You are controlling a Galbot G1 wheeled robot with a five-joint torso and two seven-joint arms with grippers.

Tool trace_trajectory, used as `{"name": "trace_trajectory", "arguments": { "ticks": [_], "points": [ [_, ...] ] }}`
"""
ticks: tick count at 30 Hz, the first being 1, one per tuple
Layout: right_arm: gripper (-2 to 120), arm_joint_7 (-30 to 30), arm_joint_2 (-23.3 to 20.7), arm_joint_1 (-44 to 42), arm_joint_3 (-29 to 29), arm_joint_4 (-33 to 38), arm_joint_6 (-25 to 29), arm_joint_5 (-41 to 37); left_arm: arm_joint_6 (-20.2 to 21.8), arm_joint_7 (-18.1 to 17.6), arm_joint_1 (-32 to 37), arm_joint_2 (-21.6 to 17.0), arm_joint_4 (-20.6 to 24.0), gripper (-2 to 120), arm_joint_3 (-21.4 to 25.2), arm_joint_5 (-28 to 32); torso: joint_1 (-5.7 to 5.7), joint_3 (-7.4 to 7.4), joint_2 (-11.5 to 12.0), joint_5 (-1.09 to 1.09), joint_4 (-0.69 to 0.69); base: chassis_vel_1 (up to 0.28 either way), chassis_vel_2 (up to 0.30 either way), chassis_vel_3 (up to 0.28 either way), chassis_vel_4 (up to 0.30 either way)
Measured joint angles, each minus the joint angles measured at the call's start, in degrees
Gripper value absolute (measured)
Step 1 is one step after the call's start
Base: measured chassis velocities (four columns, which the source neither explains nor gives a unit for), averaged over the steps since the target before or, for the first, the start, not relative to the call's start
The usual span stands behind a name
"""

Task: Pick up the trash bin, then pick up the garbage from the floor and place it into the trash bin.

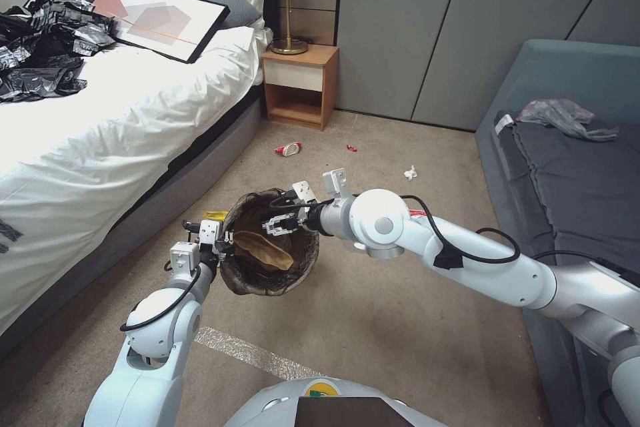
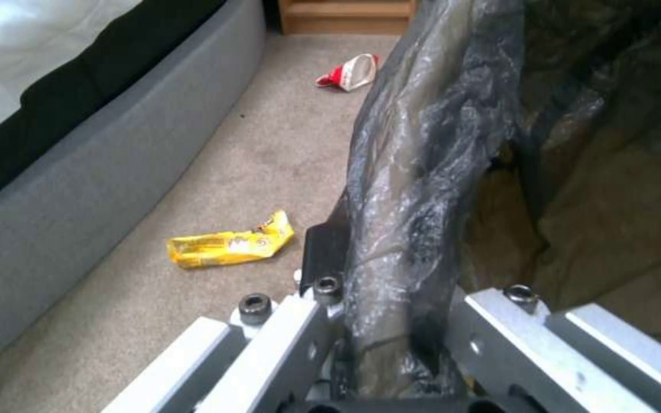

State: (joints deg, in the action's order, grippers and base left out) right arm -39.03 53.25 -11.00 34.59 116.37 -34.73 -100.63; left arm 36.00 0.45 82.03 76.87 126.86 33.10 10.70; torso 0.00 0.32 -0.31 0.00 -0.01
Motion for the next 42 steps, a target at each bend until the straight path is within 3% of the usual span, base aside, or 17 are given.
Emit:
{"name": "trace_trajectory", "arguments": {
  "ticks": [15,17,18,20,22,23,24,26,27,29,30,31,34,35,36,38,42],
  "points": [
    [100,-0.4,0.2,-0.1,-1.4,0.0,0.1,0.3,0.0,0.0,0.2,-0.1,0.1,2,0.0,0.0,0.0,0.0,0.0,0.0,0.01,0.0,0.0,0.0,0.0],
    [100,1.4,-1.8,-1.0,-8.0,2.1,1.4,2.9,0.0,0.1,0.2,-0.3,0.5,2,0.0,0.0,0.0,0.0,0.0,0.0,0.01,0.0,0.0,0.0,0.0],
    [100,1.4,-1.8,-1.0,-8.0,2.1,1.4,2.9,0.0,0.1,0.2,-0.3,0.5,2,0.0,0.0,0.0,0.0,0.0,0.0,0.01,0.0,0.0,0.0,0.0],
    [100,4.7,-7.5,-8.6,-19.6,4.2,5.7,17.4,0.0,-0.1,0.5,-0.4,0.9,2,0.2,0.2,0.0,0.0,0.0,-0.02,0.01,0.0,0.0,0.0,0.0],
    [100,6.9,-12.3,-15.6,-25.6,4.9,11.2,29.3,0.0,-0.7,0.7,-0.6,1.2,2,0.2,1.0,0.0,0.0,0.0,-0.05,-0.01,0.0,0.0,0.0,0.0],
    [100,6.9,-12.3,-15.6,-25.6,4.9,11.2,29.3,0.0,-0.7,0.7,-0.6,1.2,2,0.2,1.0,0.0,0.0,0.0,-0.05,-0.01,0.0,0.0,0.0,0.0],
    [100,7.9,-13.9,-19.1,-29.4,5.0,13.2,35.4,0.0,-0.8,0.7,-0.7,1.2,2,0.2,1.2,0.0,0.0,0.0,-0.04,-0.03,0.0,0.0,0.0,0.0],
    [100,8.7,-15.1,-32.6,-43.8,5.8,17.5,48.1,0.0,-1.0,0.7,-1.0,1.2,2,-0.1,1.5,0.0,-0.01,0.0,-0.02,-0.01,0.0,0.0,0.0,0.0],
    [100,8.7,-15.1,-32.6,-43.8,5.8,17.5,48.1,0.0,-1.0,0.7,-1.0,1.2,2,-0.1,1.5,0.0,-0.01,0.0,-0.02,-0.01,0.0,0.0,0.0,0.0],
    [100,8.9,-13.3,-41.3,-52.7,5.8,19.2,53.3,0.0,-1.1,0.8,-0.9,1.2,2,-0.5,1.4,0.0,0.0,0.0,-0.04,0.0,0.0,0.0,0.0,0.0],
    [100,10.0,-10.2,-48.7,-60.3,5.5,21.3,59.1,-0.2,-1.1,0.8,-0.8,1.2,2,-0.7,1.3,-0.01,-0.01,0.0,0.01,-0.01,0.0,0.0,0.0,0.0],
    [100,10.0,-10.2,-48.7,-60.3,5.5,21.3,59.1,-0.2,-1.1,0.8,-0.8,1.2,2,-0.7,1.3,-0.01,-0.01,0.0,0.01,-0.01,0.0,0.0,0.0,0.0],
    [100,14.8,-2.8,-60.5,-69.7,3.5,26.9,72.5,-0.5,-1.2,1.2,-0.5,1.3,2,-0.9,1.2,-0.01,-0.01,0.0,-0.05,-0.03,0.0,0.0,0.0,0.0],
    [100,14.8,-2.8,-60.5,-69.7,3.5,26.9,72.5,-0.5,-1.2,1.2,-0.5,1.3,2,-0.9,1.2,-0.01,-0.01,0.0,-0.05,-0.03,0.0,0.0,0.0,0.0],
    [100,17.3,1.3,-65.4,-72.7,2.0,31.7,81.3,-0.7,-1.4,1.5,-0.3,1.3,2,-0.9,1.2,-0.01,-0.01,0.0,0.0,0.0,0.0,0.0,0.0,0.0],
    [100,18.8,9.4,-70.7,-74.7,0.5,37.8,90.2,-0.9,-1.4,1.8,0.0,1.3,2,-0.9,1.2,-0.01,-0.01,0.0,-0.01,-0.03,0.0,0.0,0.0,0.0],
    [100,18.9,11.5,-71.7,-74.8,0.4,38.7,91.5,-0.9,-1.4,1.9,0.1,1.3,2,-0.9,1.2,-0.01,-0.01,0.0,-0.01,-0.02,0.0,0.0,0.0,0.0]
  ]
}}
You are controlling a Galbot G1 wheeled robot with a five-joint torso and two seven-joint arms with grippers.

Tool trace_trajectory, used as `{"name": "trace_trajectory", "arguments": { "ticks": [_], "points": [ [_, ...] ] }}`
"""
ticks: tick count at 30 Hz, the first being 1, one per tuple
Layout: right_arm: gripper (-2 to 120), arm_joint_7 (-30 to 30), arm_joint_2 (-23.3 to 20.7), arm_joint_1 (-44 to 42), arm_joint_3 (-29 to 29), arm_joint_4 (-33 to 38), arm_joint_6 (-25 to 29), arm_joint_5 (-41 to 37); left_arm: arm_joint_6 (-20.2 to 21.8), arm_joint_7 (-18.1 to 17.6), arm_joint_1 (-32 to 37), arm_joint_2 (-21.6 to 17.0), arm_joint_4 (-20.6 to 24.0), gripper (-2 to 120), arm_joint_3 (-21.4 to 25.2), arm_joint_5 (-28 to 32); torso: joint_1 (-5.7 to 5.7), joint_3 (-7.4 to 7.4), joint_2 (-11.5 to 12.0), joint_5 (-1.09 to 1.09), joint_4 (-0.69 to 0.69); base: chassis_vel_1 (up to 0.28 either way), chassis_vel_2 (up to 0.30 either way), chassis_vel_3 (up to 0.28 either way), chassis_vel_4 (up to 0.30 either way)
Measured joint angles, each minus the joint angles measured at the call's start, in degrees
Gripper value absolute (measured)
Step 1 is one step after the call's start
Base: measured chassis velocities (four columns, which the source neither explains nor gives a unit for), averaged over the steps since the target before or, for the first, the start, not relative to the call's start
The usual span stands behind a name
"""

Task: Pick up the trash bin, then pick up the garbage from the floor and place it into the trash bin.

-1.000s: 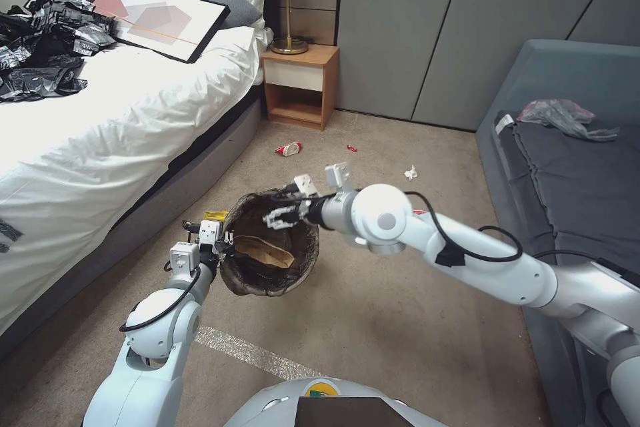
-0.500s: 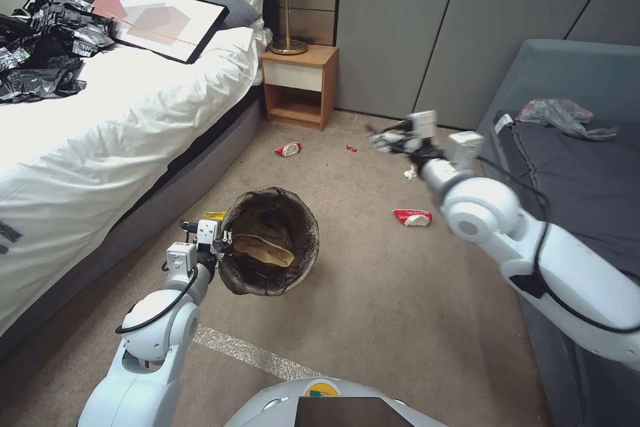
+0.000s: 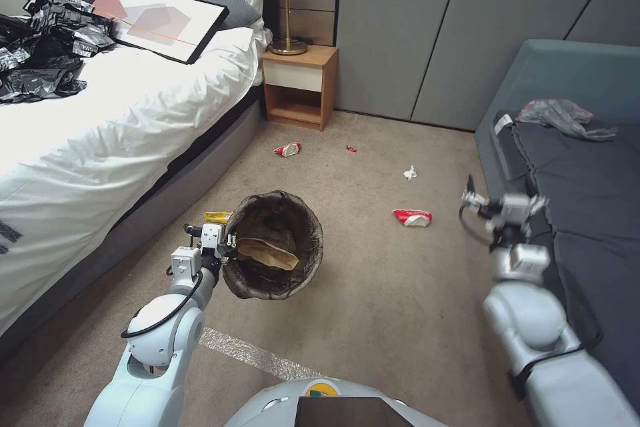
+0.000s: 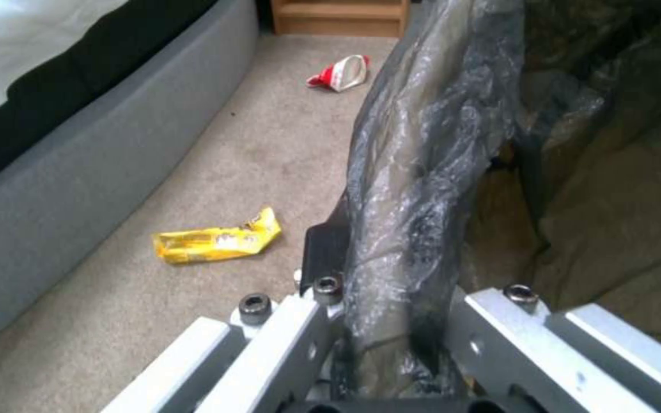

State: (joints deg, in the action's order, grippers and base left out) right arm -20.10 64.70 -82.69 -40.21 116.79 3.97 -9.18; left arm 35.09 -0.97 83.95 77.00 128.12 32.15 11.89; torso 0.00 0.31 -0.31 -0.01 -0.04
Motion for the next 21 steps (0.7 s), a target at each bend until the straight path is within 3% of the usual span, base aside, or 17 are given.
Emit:
{"name": "trace_trajectory", "arguments": {
  "ticks": [1,2,3,7,13,21],
  "points": [
    [100,0.4,8.1,-3.7,-0.3,-0.6,3.4,4.0,-0.3,0.0,0.4,0.4,0.0,2,0.0,-0.1,0.0,0.0,0.0,0.01,0.0,0.0,0.0,0.0,0.0],
    [100,0.5,12.7,-4.9,-0.7,-1.5,5.7,7.2,-0.6,0.0,0.6,0.6,0.0,2,-0.1,-0.4,0.0,0.0,0.0,0.05,0.05,0.0,0.0,0.0,0.0],
    [100,0.5,12.7,-4.9,-0.7,-1.5,5.7,7.2,-0.6,0.0,0.6,0.6,0.0,2,-0.1,-0.4,0.0,0.0,0.0,0.05,0.05,0.0,0.0,0.0,0.0],
    [100,0.4,20.7,-6.3,-0.6,-3.2,9.4,12.8,-1.1,0.3,0.9,0.7,-0.2,2,-0.1,-0.8,0.0,0.01,0.0,0.05,0.03,0.0,0.0,0.0,0.0],
    [100,0.3,24.9,-7.4,1.0,-4.7,11.1,17.4,-1.2,0.3,0.9,0.8,-0.3,2,-0.2,-0.8,0.0,0.01,0.0,0.02,0.03,0.0,0.0,0.0,0.0],
    [100,1.4,24.6,-7.3,1.6,-5.4,11.1,16.3,-1.7,0.8,1.0,1.0,-0.5,2,-0.1,-1.1,0.0,0.01,0.0,0.02,0.03,0.0,0.0,0.0,0.0]
  ]
}}
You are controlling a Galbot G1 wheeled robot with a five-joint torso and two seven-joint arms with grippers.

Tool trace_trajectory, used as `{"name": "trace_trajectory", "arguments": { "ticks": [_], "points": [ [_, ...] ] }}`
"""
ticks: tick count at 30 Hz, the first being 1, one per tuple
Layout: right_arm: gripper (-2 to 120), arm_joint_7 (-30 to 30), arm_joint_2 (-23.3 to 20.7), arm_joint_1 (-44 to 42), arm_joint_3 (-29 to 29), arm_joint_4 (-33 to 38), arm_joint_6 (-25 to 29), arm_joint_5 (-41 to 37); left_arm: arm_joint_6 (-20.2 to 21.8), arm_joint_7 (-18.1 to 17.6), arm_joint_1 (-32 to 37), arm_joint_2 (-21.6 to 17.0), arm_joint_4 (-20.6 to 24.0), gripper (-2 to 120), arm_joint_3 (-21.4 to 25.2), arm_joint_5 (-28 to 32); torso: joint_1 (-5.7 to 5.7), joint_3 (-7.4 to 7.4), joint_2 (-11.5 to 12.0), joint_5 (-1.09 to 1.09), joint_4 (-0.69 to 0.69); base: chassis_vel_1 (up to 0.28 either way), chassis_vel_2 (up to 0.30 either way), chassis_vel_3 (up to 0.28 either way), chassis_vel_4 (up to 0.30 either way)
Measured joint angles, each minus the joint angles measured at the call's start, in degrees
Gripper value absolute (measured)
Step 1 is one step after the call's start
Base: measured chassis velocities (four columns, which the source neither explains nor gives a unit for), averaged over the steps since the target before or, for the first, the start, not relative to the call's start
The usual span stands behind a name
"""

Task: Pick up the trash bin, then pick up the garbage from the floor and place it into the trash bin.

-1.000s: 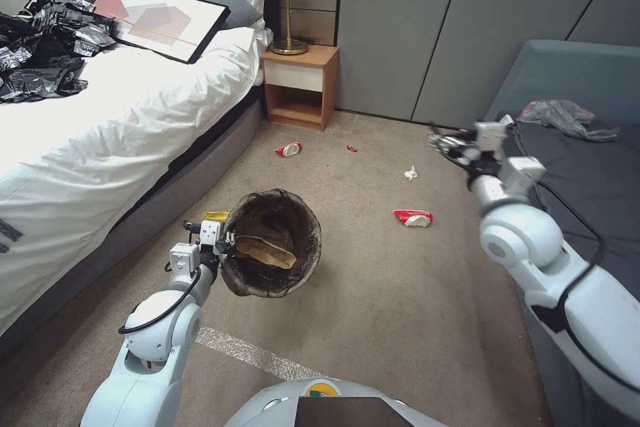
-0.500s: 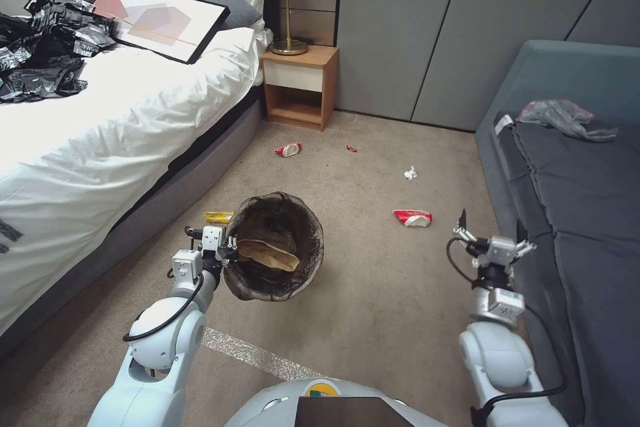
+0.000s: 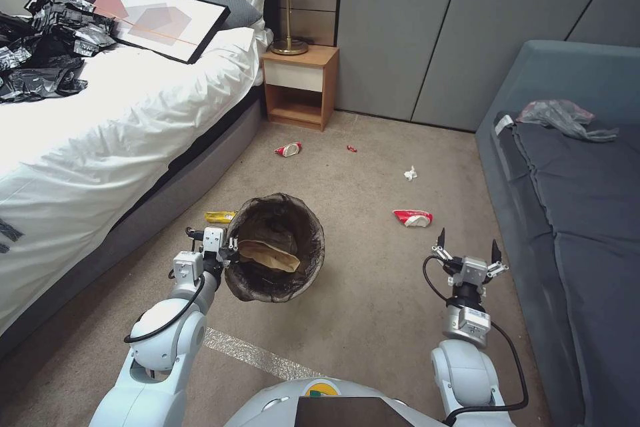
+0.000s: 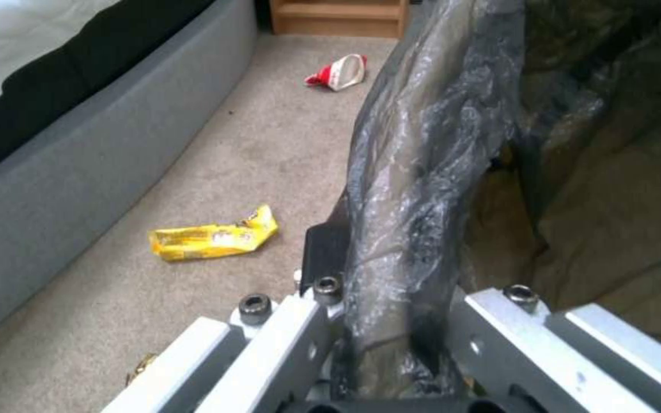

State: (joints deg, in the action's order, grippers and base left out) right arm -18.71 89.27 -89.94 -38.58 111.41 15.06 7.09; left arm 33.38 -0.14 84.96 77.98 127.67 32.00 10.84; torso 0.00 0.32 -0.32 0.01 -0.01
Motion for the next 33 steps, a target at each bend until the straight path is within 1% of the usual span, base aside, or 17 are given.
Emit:
{"name": "trace_trajectory", "arguments": {
  "ticks": [5,23,33],
  "points": [
    [100,0.3,-0.3,0.6,0.8,-0.2,-1.5,-1.4,0.0,0.3,-0.1,0.1,0.1,2,0.1,-0.2,0.0,0.0,0.0,-0.01,0.0,0.0,0.0,0.0,0.0],
    [100,0.3,-0.6,1.4,2.0,-0.4,-2.7,-2.0,0.0,0.5,0.1,0.1,0.5,2,0.3,-0.4,0.0,0.0,0.0,-0.01,0.0,0.0,0.0,0.0,0.0],
    [100,-0.1,-1.4,1.9,2.4,-0.6,-3.3,-2.7,0.1,0.7,-0.1,0.1,0.4,2,0.3,-0.6,0.0,0.0,0.0,-0.01,0.0,-0.078,0.055,0.065,-0.066]
  ]
}}
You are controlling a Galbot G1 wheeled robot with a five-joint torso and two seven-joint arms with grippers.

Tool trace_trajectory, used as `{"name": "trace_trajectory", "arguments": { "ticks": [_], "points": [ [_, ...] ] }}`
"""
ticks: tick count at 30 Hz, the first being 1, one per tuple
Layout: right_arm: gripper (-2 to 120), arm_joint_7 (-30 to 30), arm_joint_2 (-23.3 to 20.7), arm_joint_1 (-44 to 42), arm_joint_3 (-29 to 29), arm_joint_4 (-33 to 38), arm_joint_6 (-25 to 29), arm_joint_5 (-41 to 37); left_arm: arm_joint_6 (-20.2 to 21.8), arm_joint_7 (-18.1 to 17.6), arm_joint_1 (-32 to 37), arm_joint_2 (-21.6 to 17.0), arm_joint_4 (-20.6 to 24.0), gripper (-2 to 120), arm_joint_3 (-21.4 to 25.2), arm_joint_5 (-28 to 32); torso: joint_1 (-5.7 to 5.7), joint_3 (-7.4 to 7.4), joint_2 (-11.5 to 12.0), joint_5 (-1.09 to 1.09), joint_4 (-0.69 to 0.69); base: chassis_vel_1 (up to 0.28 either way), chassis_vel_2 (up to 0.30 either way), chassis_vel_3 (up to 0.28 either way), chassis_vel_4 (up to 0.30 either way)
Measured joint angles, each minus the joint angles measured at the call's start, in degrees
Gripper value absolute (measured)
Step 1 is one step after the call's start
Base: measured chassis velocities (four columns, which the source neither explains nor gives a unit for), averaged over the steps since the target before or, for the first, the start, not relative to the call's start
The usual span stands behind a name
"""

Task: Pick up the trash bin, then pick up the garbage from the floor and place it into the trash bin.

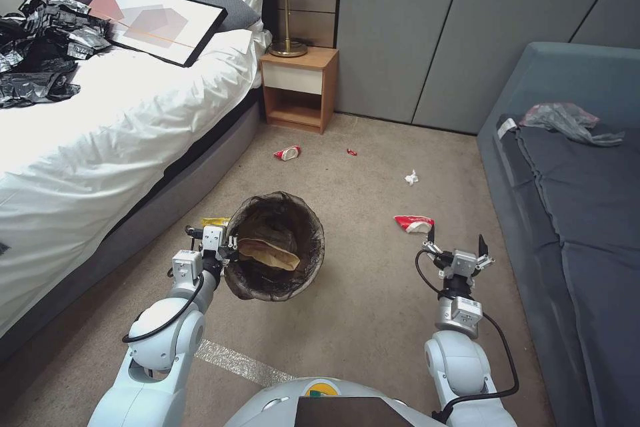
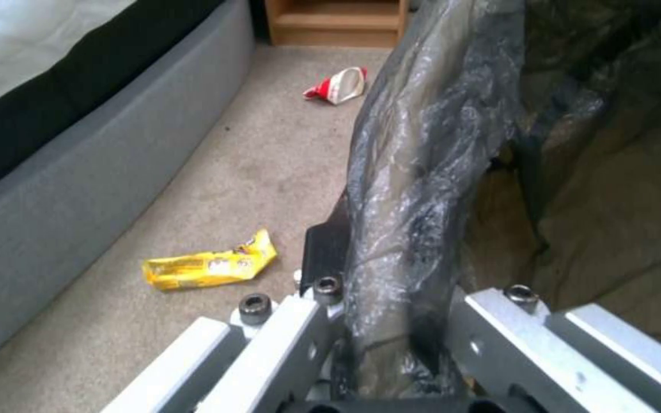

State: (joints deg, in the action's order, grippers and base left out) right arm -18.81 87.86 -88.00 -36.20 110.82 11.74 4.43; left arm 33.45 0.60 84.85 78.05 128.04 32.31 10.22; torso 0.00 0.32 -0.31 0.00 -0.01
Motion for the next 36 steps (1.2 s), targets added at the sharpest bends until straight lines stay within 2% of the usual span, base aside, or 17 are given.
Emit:
{"name": "trace_trajectory", "arguments": {
  "ticks": [25,36],
  "points": [
    [100,-0.5,-0.7,0.0,0.1,0.0,-0.7,-0.5,-0.1,0.2,0.3,-0.3,-0.1,2,0.0,-0.2,0.0,0.0,0.0,0.0,0.0,-0.045,0.053,0.048,-0.055],
    [100,-0.7,-0.8,0.1,0.3,-0.2,-1.0,-0.7,-0.3,0.3,0.4,-0.3,-0.2,2,0.0,-0.3,0.0,0.0,0.0,0.0,0.0,-0.1,0.099,0.098,-0.102]
  ]
}}
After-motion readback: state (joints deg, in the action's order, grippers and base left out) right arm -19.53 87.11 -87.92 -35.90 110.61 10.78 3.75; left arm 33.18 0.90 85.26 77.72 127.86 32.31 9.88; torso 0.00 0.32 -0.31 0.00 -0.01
